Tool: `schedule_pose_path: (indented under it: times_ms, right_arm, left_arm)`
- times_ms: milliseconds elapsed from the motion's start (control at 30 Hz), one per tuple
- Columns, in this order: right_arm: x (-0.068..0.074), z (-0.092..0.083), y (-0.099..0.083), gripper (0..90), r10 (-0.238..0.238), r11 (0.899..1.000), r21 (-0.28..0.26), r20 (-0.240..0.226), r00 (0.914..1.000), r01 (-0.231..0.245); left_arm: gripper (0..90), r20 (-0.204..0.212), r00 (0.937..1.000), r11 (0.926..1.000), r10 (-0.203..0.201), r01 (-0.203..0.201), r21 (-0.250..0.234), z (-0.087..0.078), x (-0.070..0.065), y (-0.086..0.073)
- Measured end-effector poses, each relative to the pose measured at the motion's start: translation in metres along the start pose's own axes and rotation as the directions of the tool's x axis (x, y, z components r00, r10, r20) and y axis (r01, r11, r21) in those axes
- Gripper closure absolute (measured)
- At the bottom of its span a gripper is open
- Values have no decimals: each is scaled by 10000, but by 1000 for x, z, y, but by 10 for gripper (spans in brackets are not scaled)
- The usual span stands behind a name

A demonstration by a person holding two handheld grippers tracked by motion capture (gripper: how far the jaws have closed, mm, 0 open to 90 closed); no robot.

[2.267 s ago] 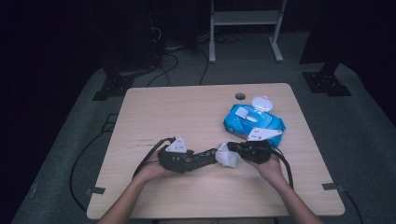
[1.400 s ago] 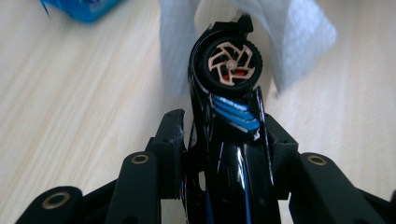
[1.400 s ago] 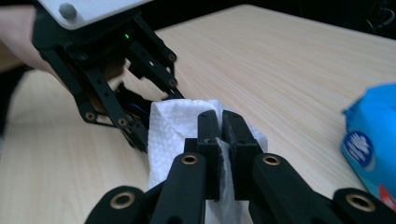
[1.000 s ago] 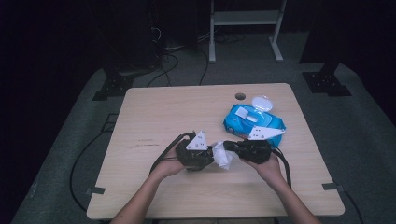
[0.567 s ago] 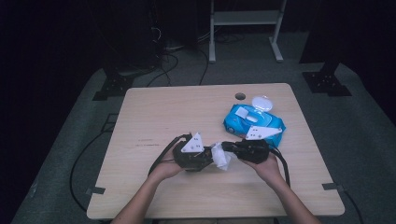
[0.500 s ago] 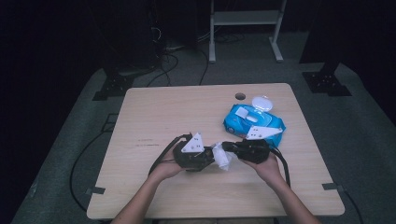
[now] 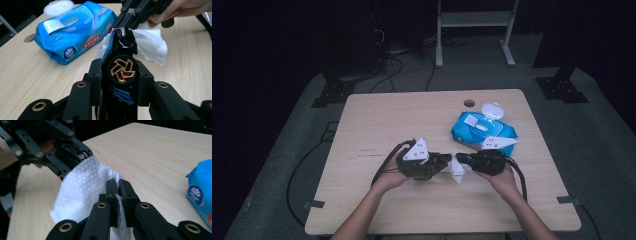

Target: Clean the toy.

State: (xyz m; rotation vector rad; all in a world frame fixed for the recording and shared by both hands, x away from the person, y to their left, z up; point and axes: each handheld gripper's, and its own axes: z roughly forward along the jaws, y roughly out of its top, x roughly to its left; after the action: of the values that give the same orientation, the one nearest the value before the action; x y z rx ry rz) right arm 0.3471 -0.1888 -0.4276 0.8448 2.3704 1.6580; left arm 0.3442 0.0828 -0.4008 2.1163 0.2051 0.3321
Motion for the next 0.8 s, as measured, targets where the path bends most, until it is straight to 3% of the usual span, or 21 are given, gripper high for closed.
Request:
schedule_pose_path:
  times_ms: [200,400,500,567,633,700,800]
  right_arm:
    - [-1,-5,7,865,375,9982,-460,-235,9990,-385]
    - [3,-11,15,867,410,9959,-790,-320,9986,-435]
    - [8,-9,21,869,147,9969,-766,-335,9993,-173]
    - [12,-5,27,869,153,9952,-952,-766,9969,-226]
    - [22,1,35,869,-428,9962,-780,-501,9978,388]
    - [25,7,40,869,-646,9961,-640,-479,9968,615]
    - [26,16,43,869,-558,9962,-711,-697,9960,508]
  left_arm:
    - [646,59,9997,9981,-225,228,-565,0,3,0]
    - [643,139,9991,9933,-405,417,-1082,-2,4,-5]
    - [643,103,9989,9938,-464,472,-1004,-1,2,-11]
    - [646,-7,9993,9936,-377,374,-1066,-1,0,-13]
    - [647,-116,9989,9934,-454,439,-1060,-3,1,-15]
    - [647,-187,9972,9896,-721,691,-1263,-9,4,-20]
    - [648,-230,9956,9826,-908,858,-1647,-16,7,-29]
